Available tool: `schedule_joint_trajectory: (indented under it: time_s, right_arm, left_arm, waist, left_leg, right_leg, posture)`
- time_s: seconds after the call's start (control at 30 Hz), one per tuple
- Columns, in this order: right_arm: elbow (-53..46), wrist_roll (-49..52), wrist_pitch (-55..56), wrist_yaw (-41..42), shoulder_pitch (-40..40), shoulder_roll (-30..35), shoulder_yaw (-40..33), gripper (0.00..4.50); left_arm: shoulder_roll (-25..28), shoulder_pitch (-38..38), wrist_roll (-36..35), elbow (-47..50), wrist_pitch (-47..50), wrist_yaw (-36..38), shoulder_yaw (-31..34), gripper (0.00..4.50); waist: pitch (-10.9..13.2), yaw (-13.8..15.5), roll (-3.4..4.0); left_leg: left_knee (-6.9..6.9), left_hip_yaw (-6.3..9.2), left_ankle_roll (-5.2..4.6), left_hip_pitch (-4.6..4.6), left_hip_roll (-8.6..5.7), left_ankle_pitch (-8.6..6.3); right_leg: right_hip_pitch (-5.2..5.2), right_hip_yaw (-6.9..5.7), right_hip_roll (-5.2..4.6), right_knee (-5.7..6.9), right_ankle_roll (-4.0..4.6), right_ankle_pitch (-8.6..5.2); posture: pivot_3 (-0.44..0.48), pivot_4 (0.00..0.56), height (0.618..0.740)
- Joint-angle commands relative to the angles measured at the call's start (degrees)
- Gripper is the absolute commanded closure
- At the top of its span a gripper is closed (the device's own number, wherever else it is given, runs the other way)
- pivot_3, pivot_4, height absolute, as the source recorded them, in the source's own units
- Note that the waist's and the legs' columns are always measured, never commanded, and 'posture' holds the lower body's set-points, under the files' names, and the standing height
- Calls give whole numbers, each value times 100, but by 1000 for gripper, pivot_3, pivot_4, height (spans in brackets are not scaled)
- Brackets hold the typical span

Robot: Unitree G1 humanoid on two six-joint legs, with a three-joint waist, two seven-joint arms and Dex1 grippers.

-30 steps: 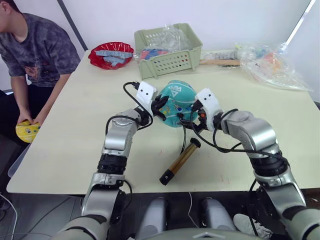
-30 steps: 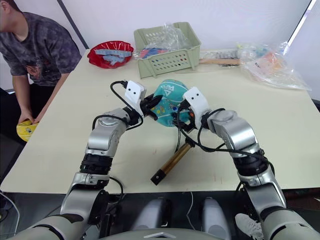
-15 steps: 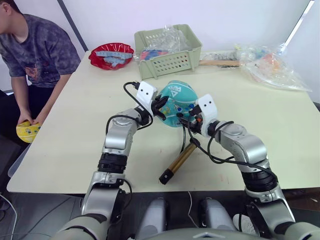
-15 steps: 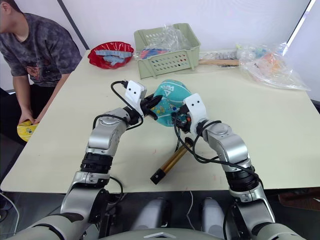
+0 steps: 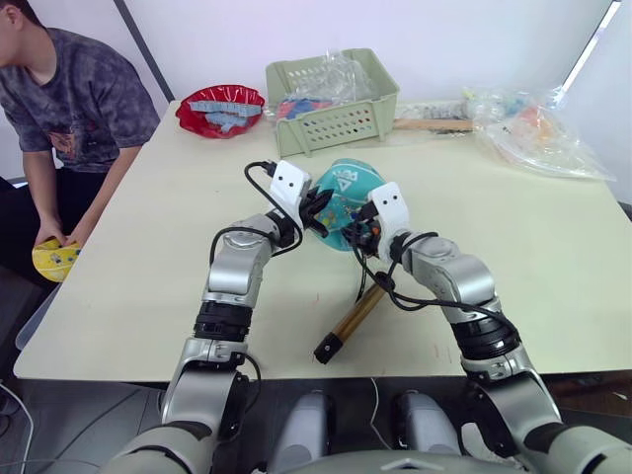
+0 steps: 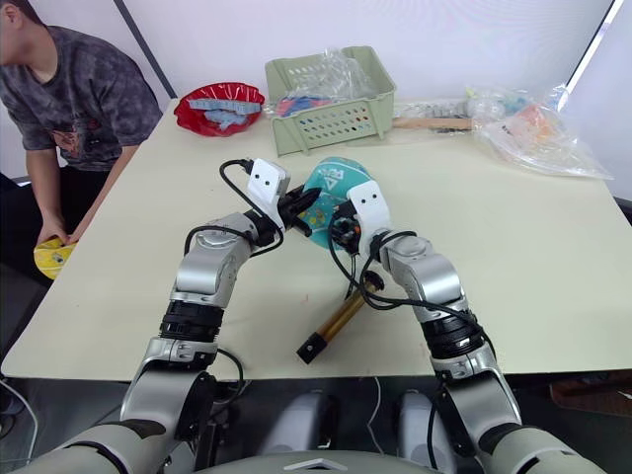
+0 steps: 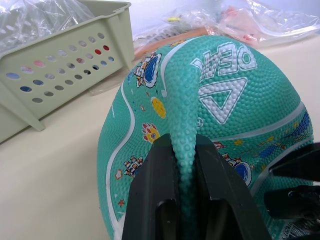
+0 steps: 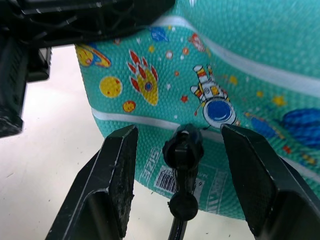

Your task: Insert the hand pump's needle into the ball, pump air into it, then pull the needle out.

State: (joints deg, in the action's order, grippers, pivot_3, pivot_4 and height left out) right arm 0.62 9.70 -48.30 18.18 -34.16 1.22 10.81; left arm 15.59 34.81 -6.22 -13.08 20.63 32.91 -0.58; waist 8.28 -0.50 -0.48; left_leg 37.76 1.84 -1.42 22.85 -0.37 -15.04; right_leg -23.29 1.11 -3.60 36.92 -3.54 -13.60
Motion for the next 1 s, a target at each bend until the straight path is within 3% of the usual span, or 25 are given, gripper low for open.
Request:
schedule_joint_trajectory:
  time_s: [0.03,0.57,0.6,0.67,0.73,0.8,1.0]
  right_arm:
    - [-94,14,84,-84,-137,-86,-59,1754]
    - [-70,-27,-150,-76,-228,-54,52,1754]
    - [-66,-12,-191,-76,-225,-66,50,2165]
    - [-59,-11,-196,-95,-219,-84,43,2576]
    - [-44,-29,-180,-108,-230,-75,42,3546]
    - [-21,-45,-257,-105,-239,-49,48,4175]
    - [-46,-85,-422,-78,-216,26,113,4174]
  left_arm:
    - [-67,-244,118,-331,169,43,-331,4500]
    - [-106,-253,112,-335,166,52,-355,4500]
    - [-107,-256,112,-331,167,48,-353,4500]
    - [-104,-265,116,-323,165,42,-352,4500]
    - [-103,-265,120,-327,163,37,-352,4500]
    - [-102,-267,121,-326,164,35,-352,4500]
    - [-95,-273,121,-338,158,28,-340,4500]
  waist:
    - [0,-4,0]
    - [0,-8,0]
    - [0,-9,0]
    - [0,-9,0]
    - [0,-10,0]
    - [-1,-17,0]
    - [-1,-16,0]
  left_leg:
    - [0,0,0,0,0,0]
    - [0,2,2,-2,-1,3]
    - [0,2,2,-2,-1,3]
    - [0,2,2,-2,-1,3]
    - [0,2,3,-2,-1,4]
    - [0,2,3,-4,-1,4]
    - [0,2,3,-8,-1,5]
  right_leg:
    - [0,0,0,1,0,0]
    - [0,0,0,6,0,0]
    - [0,0,0,7,0,0]
    - [0,0,1,8,0,0]
    - [0,0,0,8,0,0]
    - [1,0,0,8,0,0]
    - [2,1,1,13,1,0]
  posture:
    - [0,150,740]
    - [0,150,740]
    - [0,150,740]
    - [0,150,740]
    - [0,150,740]
    - [0,150,740]
    - [0,150,740]
